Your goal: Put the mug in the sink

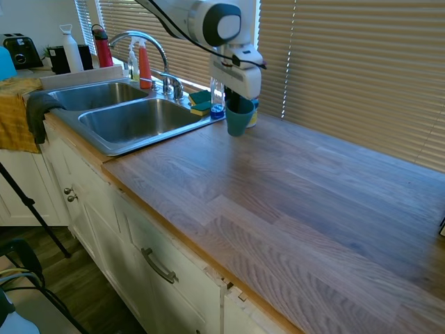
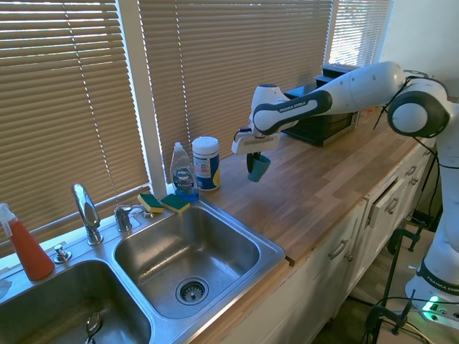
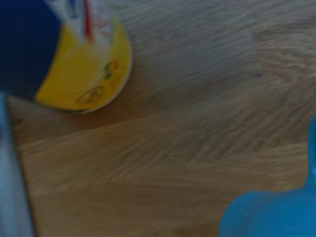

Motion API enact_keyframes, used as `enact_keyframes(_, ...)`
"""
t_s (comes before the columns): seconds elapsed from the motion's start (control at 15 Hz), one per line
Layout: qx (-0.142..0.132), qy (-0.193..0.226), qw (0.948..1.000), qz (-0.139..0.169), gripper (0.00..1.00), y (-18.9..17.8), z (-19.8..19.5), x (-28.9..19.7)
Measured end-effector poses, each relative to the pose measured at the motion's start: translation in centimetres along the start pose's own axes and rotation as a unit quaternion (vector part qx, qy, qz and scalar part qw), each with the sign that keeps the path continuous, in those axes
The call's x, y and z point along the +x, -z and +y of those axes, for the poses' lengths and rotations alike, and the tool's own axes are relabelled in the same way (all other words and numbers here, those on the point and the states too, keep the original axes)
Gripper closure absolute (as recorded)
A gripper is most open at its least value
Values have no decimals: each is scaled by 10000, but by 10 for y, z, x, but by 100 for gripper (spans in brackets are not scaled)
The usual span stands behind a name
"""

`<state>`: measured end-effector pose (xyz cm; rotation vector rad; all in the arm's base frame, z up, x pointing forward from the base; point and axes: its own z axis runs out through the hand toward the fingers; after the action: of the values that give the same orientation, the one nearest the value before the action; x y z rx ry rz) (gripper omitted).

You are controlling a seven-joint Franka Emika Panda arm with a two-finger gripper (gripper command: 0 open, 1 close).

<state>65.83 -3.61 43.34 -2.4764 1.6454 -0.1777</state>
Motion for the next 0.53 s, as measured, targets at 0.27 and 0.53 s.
enact_keyframes(0.27,14,517,9984,220,100,40,-5,-104)
enact_keyframes(0.53,-20,794,9964,309,100,32,-13,-156)
